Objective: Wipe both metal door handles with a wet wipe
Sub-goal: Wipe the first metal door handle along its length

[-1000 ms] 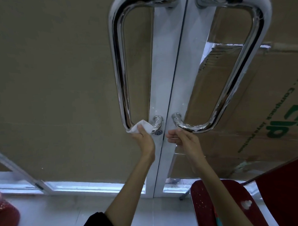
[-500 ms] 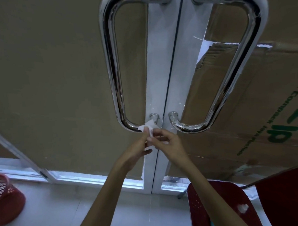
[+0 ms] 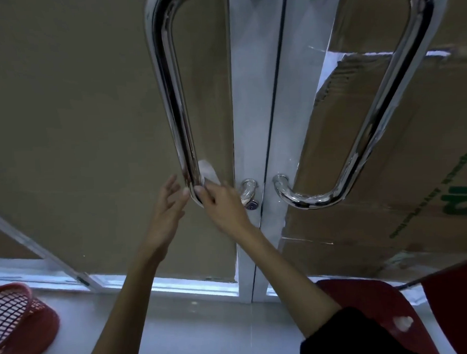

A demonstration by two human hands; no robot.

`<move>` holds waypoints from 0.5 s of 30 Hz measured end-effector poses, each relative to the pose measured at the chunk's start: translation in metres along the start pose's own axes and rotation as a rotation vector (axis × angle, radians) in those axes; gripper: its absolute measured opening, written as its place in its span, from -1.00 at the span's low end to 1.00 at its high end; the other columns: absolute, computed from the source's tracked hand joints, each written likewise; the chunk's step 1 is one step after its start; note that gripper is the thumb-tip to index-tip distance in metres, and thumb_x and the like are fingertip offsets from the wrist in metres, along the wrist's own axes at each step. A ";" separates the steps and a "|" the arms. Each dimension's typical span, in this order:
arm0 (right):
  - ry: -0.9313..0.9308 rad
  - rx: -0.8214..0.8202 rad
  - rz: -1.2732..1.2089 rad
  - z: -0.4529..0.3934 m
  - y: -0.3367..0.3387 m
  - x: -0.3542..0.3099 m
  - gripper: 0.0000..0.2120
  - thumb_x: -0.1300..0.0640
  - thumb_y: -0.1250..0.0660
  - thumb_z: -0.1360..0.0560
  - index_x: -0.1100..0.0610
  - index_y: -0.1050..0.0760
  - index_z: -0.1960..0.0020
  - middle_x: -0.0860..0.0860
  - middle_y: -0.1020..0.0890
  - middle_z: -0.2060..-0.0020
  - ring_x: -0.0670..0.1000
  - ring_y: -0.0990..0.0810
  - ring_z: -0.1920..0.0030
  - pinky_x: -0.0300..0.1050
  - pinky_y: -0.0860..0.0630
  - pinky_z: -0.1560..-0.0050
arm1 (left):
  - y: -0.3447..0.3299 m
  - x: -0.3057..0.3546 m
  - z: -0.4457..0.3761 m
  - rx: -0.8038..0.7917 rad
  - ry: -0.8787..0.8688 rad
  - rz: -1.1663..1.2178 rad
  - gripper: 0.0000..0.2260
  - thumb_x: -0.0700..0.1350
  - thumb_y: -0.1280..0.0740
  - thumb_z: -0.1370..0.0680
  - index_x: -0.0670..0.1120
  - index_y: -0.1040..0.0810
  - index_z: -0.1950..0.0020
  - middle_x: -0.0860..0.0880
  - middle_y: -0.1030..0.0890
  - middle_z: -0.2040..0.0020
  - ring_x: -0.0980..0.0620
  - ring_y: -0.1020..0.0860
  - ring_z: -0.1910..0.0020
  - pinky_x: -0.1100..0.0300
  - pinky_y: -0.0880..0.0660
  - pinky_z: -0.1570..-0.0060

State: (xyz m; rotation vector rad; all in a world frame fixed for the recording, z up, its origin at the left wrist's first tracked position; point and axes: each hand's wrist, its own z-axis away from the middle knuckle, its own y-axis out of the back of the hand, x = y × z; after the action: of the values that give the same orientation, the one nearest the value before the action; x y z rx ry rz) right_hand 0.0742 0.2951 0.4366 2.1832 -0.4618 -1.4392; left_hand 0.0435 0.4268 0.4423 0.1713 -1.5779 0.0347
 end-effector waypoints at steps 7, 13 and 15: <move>0.225 -0.011 0.486 0.034 0.016 0.044 -0.48 -0.11 0.07 -0.61 0.12 -0.48 -0.32 0.00 -0.56 -0.27 -0.06 -0.45 -0.35 0.04 0.29 -0.50 | -0.010 -0.002 -0.018 -0.053 -0.147 -0.078 -0.83 -0.14 -0.29 -0.57 -0.02 -0.56 -0.14 0.13 -0.64 0.08 0.31 -0.57 0.08 0.47 -0.43 0.09; 0.032 -0.063 0.389 0.007 -0.008 0.010 -0.33 -0.26 0.25 -0.56 0.07 -0.41 -0.33 0.02 -0.68 0.04 -0.06 -0.54 -0.20 0.03 0.37 -0.48 | -0.006 -0.008 -0.022 -0.079 -0.172 -0.064 -0.82 -0.12 -0.29 -0.58 0.01 -0.59 -0.14 0.01 -0.66 -0.06 0.07 -0.58 -0.11 0.21 -0.45 -0.15; 0.127 -0.039 0.508 0.024 -0.006 0.023 -0.35 -0.24 0.21 -0.58 0.12 -0.36 -0.38 0.02 -0.61 -0.14 -0.04 -0.49 -0.26 0.04 0.34 -0.49 | -0.006 -0.007 -0.023 -0.072 -0.178 -0.067 -0.84 -0.15 -0.29 -0.57 0.06 -0.58 -0.09 0.08 -0.66 -0.01 0.17 -0.58 -0.06 0.33 -0.43 -0.09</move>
State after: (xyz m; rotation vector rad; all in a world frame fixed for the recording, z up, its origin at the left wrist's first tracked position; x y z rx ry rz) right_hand 0.0615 0.2826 0.4078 1.9224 -0.8592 -1.0184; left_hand 0.0667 0.4240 0.4353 0.1740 -1.7473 -0.0918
